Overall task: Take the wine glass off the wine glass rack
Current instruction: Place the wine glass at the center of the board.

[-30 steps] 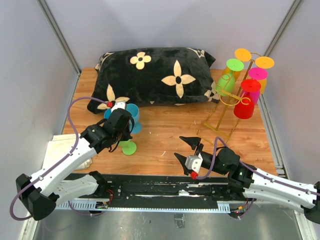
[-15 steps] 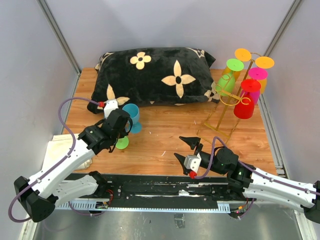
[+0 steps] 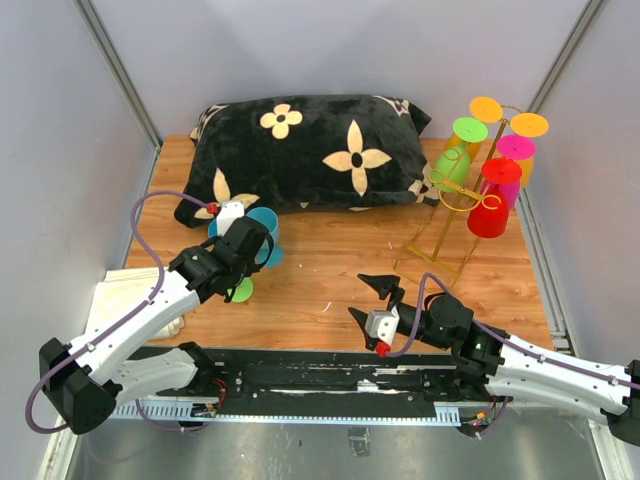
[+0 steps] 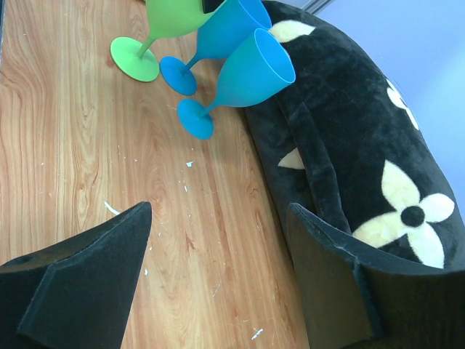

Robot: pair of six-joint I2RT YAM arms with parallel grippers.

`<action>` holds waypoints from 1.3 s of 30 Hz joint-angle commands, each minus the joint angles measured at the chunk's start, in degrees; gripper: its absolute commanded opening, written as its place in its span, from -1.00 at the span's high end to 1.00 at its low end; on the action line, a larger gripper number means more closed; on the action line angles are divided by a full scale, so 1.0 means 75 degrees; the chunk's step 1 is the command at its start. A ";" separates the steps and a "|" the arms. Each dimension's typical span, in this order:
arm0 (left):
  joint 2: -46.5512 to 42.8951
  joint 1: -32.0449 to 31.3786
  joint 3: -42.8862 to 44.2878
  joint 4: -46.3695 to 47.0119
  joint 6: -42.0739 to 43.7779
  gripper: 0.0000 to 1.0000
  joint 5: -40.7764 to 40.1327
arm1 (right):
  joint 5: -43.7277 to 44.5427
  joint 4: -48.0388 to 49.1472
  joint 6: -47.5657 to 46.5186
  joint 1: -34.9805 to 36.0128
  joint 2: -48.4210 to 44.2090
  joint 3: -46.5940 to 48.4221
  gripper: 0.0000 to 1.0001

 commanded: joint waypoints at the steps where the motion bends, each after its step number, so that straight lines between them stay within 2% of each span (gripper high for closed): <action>1: 0.0094 -0.0038 -0.0049 0.0192 0.0125 0.99 -0.0209 | 0.0113 0.0081 0.0038 -0.0002 -0.0077 0.0152 -0.52; 10: 0.0409 -0.0040 -0.0028 0.0197 0.0333 0.97 -0.0046 | 0.0140 0.0027 0.0022 -0.0005 -0.0146 0.0137 -0.52; 16: 0.0308 -0.0038 0.0025 0.0255 0.0382 0.69 0.0012 | 0.0163 -0.0030 0.0012 -0.0005 -0.0168 0.0129 -0.53; 22: 0.0236 -0.0037 0.0059 0.0158 0.0339 0.59 -0.0081 | 0.0185 -0.0086 0.0005 -0.0011 -0.0229 0.0105 -0.52; 24: 0.0200 -0.0038 0.0083 0.0101 0.0284 0.47 -0.0153 | 0.0198 -0.0099 0.0009 -0.0005 -0.0241 0.0094 -0.53; 28: 0.0037 -0.0038 0.0230 -0.0057 0.0258 0.37 -0.0345 | 0.0291 -0.0073 0.0007 -0.0004 -0.0249 0.0064 -0.55; 33: -0.0272 -0.0044 0.0589 -0.0300 0.0306 0.16 -0.0520 | 0.0274 -0.0039 0.0217 -0.0005 -0.0281 0.0088 -0.67; 35: -0.0439 -0.0038 0.0711 -0.0341 0.0331 0.03 -0.0501 | 0.0195 -0.0017 0.0568 -0.0005 -0.0334 0.0158 -0.74; 38: -0.0760 -0.0038 0.0875 -0.0271 0.0430 -0.22 -0.0299 | 0.0377 0.0037 0.1476 -0.0005 -0.0394 0.0326 -0.96; 39: -0.0902 -0.0038 0.0909 -0.0222 0.0470 -0.28 -0.0225 | 0.0638 0.0002 0.2110 -0.0005 -0.0393 0.0428 -0.97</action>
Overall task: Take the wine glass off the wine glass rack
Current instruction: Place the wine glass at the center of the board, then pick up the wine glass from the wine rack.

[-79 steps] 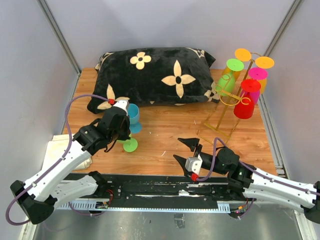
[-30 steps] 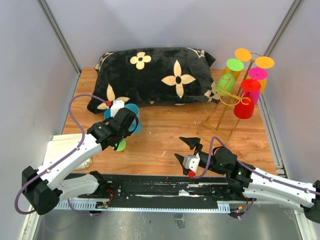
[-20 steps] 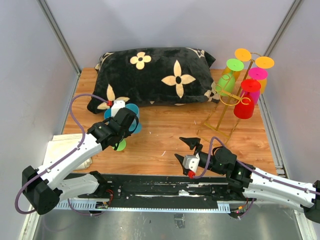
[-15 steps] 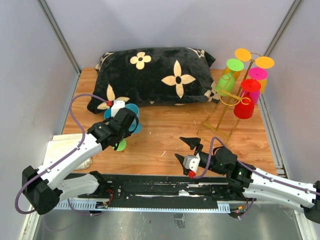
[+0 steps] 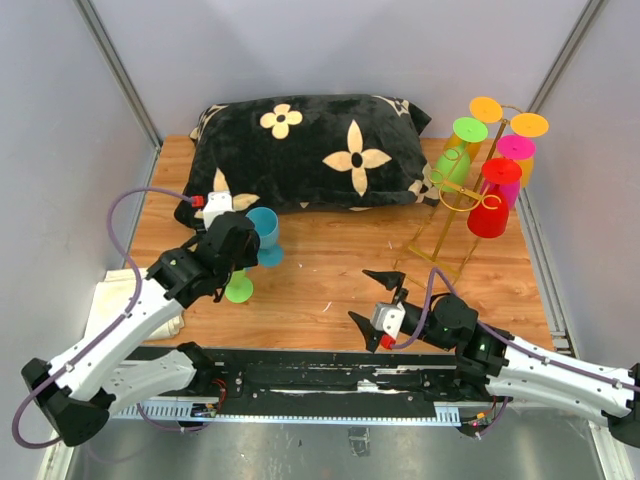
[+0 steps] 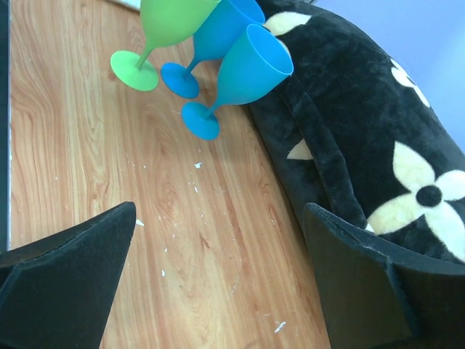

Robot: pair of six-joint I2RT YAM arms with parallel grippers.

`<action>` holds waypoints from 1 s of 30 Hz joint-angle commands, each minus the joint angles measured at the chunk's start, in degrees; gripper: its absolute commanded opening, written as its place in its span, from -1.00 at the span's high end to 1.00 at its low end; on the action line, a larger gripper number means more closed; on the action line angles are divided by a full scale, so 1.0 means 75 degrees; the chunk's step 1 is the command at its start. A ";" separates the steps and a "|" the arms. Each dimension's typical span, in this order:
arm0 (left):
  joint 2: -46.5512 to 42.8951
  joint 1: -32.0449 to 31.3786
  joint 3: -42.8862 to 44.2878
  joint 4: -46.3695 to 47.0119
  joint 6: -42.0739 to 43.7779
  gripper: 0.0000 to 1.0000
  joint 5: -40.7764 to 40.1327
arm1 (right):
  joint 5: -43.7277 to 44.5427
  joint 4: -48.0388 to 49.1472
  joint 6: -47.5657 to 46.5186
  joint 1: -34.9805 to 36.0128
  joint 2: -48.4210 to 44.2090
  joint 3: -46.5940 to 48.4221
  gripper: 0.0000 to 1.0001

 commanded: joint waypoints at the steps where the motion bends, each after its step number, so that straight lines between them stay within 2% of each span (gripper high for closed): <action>1: -0.0593 -0.0038 0.0390 0.0095 0.0098 -0.34 0.0077 | 0.0710 0.0017 0.2037 -0.0005 -0.0119 0.0682 -0.97; 4: -0.1016 -0.0038 0.0427 0.0380 0.0245 -0.50 0.0465 | 0.1539 -0.0951 0.3176 -0.0002 0.0113 0.1813 -0.97; 8: -0.1463 -0.0038 0.0416 0.0792 0.0350 -0.64 0.0837 | 0.3023 -0.3121 0.4219 -0.0005 0.0937 0.4291 -0.97; 10: -0.1566 -0.0038 0.0442 0.0899 0.0386 -0.69 0.0970 | 0.3527 -0.3610 0.3864 -0.0005 0.1355 0.5281 -0.97; 14: -0.1624 -0.0038 0.0439 0.0991 0.0490 -0.76 0.1284 | 0.5125 -0.3734 0.2689 -0.0022 0.1893 0.6693 -0.97; 17: -0.1660 -0.0038 0.0334 0.1143 0.0712 -0.86 0.1830 | 0.5566 -0.3703 0.1861 -0.0454 0.2259 0.7359 -0.96; 19: -0.1735 -0.0038 0.0224 0.1263 0.0676 -0.93 0.1977 | 0.4914 -0.4336 0.2220 -0.1401 0.2593 0.7829 -0.96; 22: -0.1871 -0.0038 0.0035 0.1456 0.0660 -0.97 0.2171 | 0.3409 -0.5543 0.3371 -0.3458 0.3140 0.8605 -0.96; 25: -0.1904 -0.0039 0.0015 0.1416 0.0724 -0.98 0.2304 | 0.3151 -0.5858 0.4342 -0.5508 0.3147 0.8987 -0.96; 28: -0.1905 -0.0038 0.0012 0.1232 0.0866 -0.99 0.2303 | 0.1755 -0.6136 0.5132 -0.7287 0.2945 0.9385 -0.97; 30: -0.1911 -0.0038 -0.0014 0.1183 0.0940 -0.99 0.2272 | 0.1070 -0.6674 0.5316 -0.8058 0.3180 0.9732 -0.97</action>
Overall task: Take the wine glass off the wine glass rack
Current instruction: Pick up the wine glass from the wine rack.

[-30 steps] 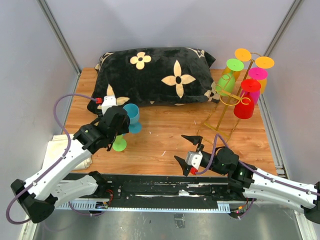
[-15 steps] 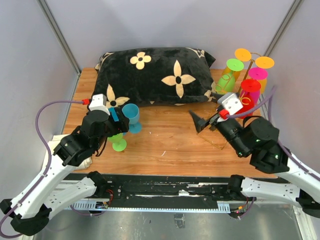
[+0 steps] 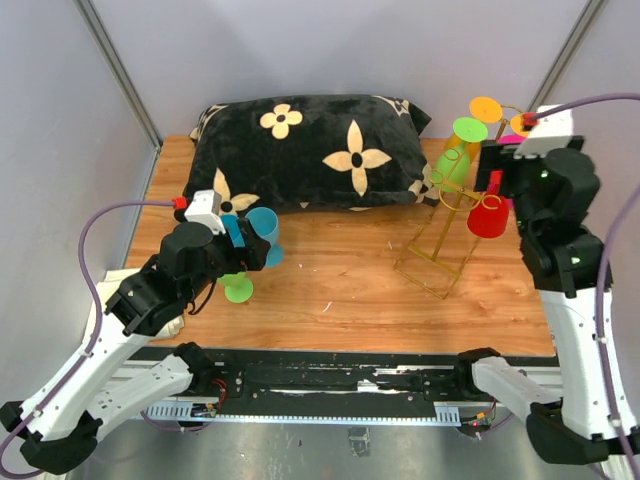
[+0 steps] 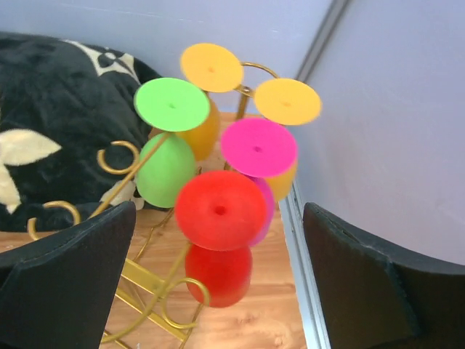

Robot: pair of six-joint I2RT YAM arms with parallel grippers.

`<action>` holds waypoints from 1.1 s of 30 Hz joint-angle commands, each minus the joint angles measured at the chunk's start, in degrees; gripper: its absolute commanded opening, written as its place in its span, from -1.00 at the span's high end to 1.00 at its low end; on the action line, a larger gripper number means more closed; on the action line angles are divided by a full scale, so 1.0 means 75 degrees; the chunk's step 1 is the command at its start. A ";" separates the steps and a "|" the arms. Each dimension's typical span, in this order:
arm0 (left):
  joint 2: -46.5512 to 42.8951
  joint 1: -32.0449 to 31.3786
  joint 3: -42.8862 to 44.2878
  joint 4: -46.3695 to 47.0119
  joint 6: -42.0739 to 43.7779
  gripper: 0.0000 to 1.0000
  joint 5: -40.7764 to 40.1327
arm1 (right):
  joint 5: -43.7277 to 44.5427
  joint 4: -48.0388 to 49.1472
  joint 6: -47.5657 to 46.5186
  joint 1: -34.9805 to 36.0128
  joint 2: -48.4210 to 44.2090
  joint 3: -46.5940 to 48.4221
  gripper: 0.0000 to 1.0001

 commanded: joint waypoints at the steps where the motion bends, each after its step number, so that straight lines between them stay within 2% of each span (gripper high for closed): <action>1: -0.0062 -0.0038 -0.0097 0.0070 0.0297 -0.99 0.0119 | -0.1984 -0.1146 0.1323 -0.1659 0.0013 0.1031 -0.96; 5: -0.0099 -0.0038 -0.0138 0.0103 0.0331 -0.99 0.0303 | -0.2857 -0.1133 0.2319 -0.2631 0.0182 0.0496 -0.97; 9: -0.0269 -0.0038 -0.0241 0.0122 0.0407 -0.99 0.0468 | -0.4501 -0.0996 0.3124 -0.4053 0.0272 0.0114 -1.00; 13: -0.0580 -0.0038 -0.0331 0.0136 0.0607 -0.99 0.0257 | -0.6336 -0.0877 0.4061 -0.5647 0.0532 0.0020 -0.86; 15: -0.0747 -0.0038 -0.0398 0.0278 0.0672 -0.99 0.0338 | -0.6748 -0.0690 0.4360 -0.6002 0.0601 -0.0101 -0.76; 20: -0.0980 -0.0038 -0.0666 0.0653 0.0752 -0.99 0.0554 | -0.7243 -0.0252 0.4685 -0.6134 0.0643 -0.0356 -0.51; 29: -0.1311 -0.0038 -0.1177 0.1225 0.1116 -0.99 0.0625 | -0.7705 -0.0213 0.4925 -0.6133 0.1050 -0.0321 -0.08; 33: -0.1478 -0.0038 -0.1458 0.1475 0.1173 -0.99 0.0585 | -0.7519 -0.0271 0.4891 -0.6131 0.1125 -0.0390 0.00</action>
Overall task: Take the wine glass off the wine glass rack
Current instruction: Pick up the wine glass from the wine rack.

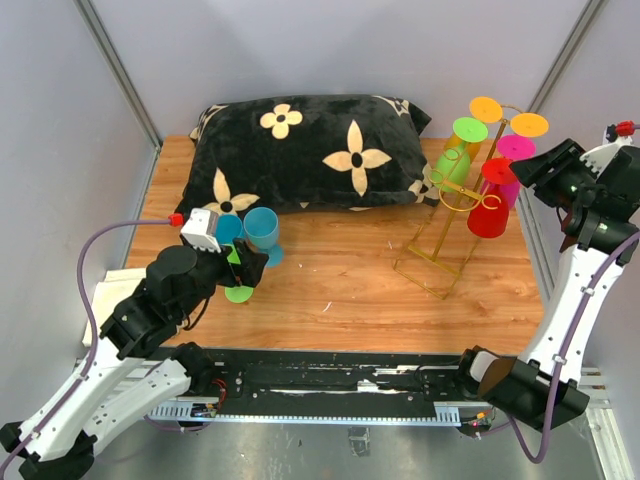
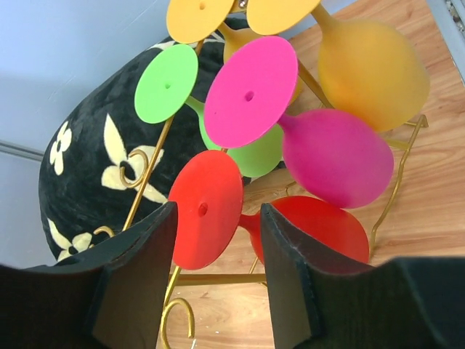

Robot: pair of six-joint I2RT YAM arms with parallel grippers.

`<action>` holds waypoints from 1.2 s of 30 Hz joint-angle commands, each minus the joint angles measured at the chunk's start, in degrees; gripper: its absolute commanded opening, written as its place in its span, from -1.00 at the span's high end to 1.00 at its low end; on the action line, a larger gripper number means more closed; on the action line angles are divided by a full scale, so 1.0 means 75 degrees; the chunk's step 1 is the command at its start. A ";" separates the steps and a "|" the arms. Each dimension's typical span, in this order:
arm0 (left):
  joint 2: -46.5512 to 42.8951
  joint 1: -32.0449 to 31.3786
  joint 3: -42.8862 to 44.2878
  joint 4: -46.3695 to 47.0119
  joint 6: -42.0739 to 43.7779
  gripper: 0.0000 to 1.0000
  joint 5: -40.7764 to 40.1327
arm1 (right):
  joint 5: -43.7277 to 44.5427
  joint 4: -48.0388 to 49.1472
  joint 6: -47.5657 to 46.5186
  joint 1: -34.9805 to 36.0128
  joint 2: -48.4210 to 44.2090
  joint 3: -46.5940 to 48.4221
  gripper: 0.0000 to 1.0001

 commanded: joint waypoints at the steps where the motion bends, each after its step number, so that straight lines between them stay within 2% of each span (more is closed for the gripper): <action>1: -0.0231 -0.0038 -0.0309 0.0663 0.0215 -0.99 0.0048 | 0.0076 0.0081 0.0104 -0.0116 0.0013 -0.0117 0.01; 4: -0.0293 -0.0037 -0.0500 0.0805 0.0241 -0.99 0.0183 | 0.0079 0.0059 0.0040 -0.0109 0.0062 -0.0146 0.13; 10: -0.0358 -0.0038 -0.0681 0.0866 0.0205 -0.99 0.0183 | 0.0050 -0.0098 -0.0021 -0.0111 0.0224 0.0107 0.20; 12: -0.0354 -0.0038 -0.0708 0.0919 0.0134 -0.99 0.0287 | 0.0085 -0.0103 -0.0046 -0.0113 0.0209 0.0117 0.30; 17: -0.0181 -0.0038 -0.0342 0.0846 -0.0081 -0.99 0.0642 | 0.0066 -0.0207 -0.0193 -0.0113 0.0218 0.0111 0.34; 22: -0.0149 -0.0038 -0.0185 0.0931 -0.0226 -0.99 0.0931 | 0.0011 -0.0131 -0.0148 -0.0104 0.0237 0.0014 0.48; 24: -0.0149 -0.0038 -0.0192 0.0916 -0.0256 -0.99 0.0937 | 0.0033 -0.0022 -0.0112 -0.0099 0.0186 -0.0028 0.51; 27: -0.0120 -0.0038 -0.0205 0.0856 -0.0255 -0.99 0.0910 | 0.0051 0.0354 0.0130 -0.0104 0.0034 -0.0228 0.67; 32: -0.0067 -0.0038 -0.0211 0.0759 -0.0264 -0.99 0.0867 | 0.0086 0.0642 0.0453 -0.0104 -0.0104 -0.0389 0.72; 36: -0.0160 -0.0038 -0.0314 0.0795 -0.0375 -0.99 0.0478 | 0.0193 0.1027 0.0809 -0.0097 -0.0370 -0.0719 0.86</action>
